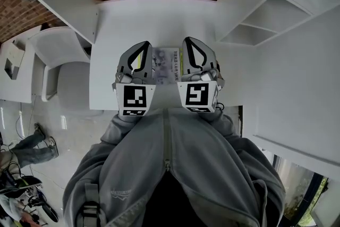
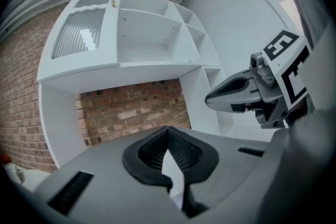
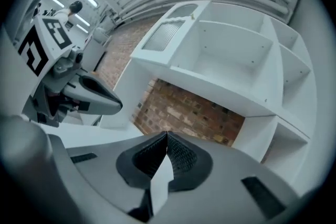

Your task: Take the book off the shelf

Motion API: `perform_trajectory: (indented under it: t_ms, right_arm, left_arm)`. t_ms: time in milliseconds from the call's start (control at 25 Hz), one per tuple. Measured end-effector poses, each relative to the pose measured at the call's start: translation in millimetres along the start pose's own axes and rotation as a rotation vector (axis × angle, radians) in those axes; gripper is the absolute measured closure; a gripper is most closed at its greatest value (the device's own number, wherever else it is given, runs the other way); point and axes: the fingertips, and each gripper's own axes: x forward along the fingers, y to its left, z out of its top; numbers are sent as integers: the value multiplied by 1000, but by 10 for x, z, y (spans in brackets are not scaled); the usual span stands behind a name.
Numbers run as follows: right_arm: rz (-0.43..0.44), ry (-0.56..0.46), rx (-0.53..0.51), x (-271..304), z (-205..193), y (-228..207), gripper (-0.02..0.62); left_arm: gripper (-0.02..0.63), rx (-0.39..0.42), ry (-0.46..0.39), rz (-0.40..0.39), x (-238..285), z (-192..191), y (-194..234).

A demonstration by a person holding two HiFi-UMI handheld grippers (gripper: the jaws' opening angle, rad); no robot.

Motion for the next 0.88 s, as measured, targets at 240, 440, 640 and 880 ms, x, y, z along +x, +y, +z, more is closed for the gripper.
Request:
perform_trajectory:
  t_ms: [240,440,640,880]
  right_arm:
    - [5,-125,286,-104,220,-139,568]
    - [-3,-163,399,-141,249,-222,568]
    - [9,-176,413,-148,256,-171,569]
    - [41,-159,442,-126,199,-120,569]
  left_arm:
    - [600,-85,-99,39,-97,255,83]
    - [600,-145,-156,57,-128,397,109]
    - [600,-154,-183,74,-149,454,123]
    - [600,-131,-172,71,-145,432,96]
